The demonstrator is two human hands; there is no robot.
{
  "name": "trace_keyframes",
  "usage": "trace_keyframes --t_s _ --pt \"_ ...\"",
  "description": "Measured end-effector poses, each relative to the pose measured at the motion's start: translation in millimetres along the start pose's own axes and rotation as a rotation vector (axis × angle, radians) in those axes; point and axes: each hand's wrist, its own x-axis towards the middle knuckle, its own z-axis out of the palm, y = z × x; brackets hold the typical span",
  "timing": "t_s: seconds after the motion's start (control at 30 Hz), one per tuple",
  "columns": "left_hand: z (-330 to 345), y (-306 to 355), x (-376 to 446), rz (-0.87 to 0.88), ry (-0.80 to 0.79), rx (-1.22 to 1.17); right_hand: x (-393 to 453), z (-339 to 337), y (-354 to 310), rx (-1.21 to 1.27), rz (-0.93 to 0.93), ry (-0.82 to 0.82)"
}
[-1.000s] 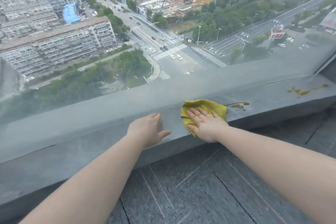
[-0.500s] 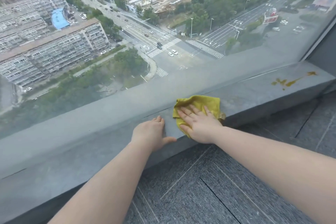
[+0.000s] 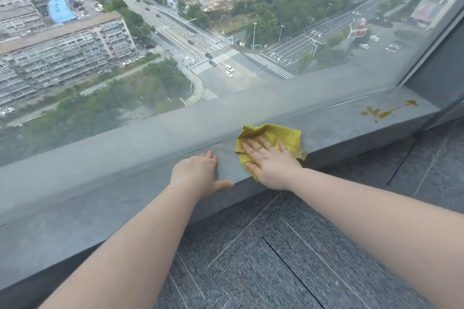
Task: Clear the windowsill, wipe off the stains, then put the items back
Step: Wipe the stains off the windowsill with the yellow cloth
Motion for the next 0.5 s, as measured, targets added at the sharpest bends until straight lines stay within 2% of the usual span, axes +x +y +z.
trace_keyframes --t_s 0.1,0.23,0.37,0.5 --pt "-3.9 1.1 1.7 -0.008 -0.026 0.066 -1.8 0.7 3.3 0.027 -0.075 -0.009" --pt "-23.1 13.2 6.4 0.024 -0.005 0.211 -0.7 -2.7 49.2 0.055 0.022 0.011" --pt "-36.4 51.2 25.3 0.118 0.179 0.137 -5.4 -6.8 94.0 0.088 0.109 0.020" --pt "-42.8 114.3 64.4 0.204 0.166 0.058 -5.1 -11.4 150.7 0.123 0.189 0.045"
